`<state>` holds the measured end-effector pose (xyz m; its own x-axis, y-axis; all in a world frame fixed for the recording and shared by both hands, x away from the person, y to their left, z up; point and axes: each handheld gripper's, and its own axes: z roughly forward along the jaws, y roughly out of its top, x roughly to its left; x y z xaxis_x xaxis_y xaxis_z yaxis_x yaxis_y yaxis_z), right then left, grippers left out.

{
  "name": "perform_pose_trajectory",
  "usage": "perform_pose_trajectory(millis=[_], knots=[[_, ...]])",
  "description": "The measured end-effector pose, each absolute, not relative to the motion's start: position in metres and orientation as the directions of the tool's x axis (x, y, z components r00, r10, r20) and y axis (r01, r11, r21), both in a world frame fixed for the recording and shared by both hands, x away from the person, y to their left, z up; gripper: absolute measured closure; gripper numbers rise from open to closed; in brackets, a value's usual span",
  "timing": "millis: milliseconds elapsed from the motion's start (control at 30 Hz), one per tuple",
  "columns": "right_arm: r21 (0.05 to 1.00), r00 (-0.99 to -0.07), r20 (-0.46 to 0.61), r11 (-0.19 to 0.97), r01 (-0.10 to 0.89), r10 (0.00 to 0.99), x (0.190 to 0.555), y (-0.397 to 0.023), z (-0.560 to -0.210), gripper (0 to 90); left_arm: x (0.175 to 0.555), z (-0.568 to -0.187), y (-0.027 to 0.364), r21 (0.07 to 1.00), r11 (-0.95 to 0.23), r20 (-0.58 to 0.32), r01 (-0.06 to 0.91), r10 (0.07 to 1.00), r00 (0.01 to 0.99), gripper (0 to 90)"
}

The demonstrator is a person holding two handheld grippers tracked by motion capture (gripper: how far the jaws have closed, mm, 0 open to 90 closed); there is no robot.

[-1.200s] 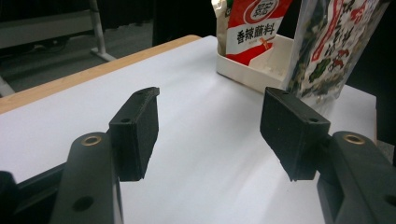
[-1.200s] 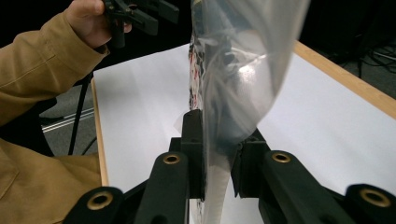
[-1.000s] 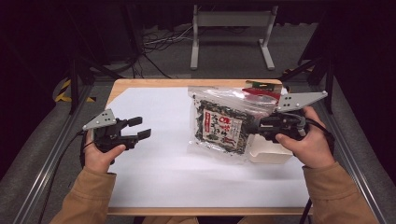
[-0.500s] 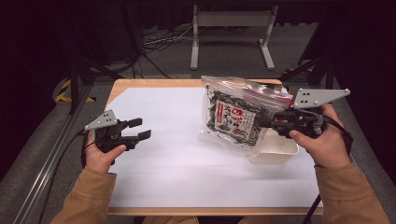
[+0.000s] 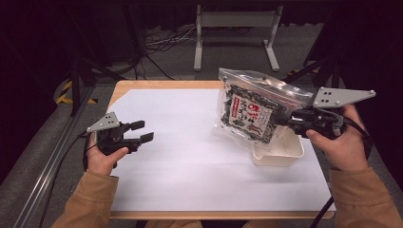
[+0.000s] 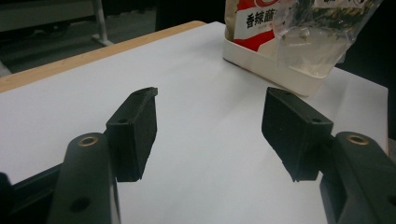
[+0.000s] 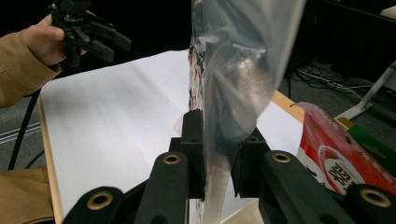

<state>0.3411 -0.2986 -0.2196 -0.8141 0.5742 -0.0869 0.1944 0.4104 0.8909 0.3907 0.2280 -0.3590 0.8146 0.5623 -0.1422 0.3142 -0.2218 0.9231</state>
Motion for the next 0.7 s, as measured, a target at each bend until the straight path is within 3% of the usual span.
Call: perform_pose_trajectory(millis=[700], knots=[[0.892,-0.726,-0.121,0.394,0.219,0.677,0.337,-0.327,-0.212,77.3,0.392,-0.361,0.229,0.921,-0.222,-0.147,0.321,0.563,0.813,36.4]])
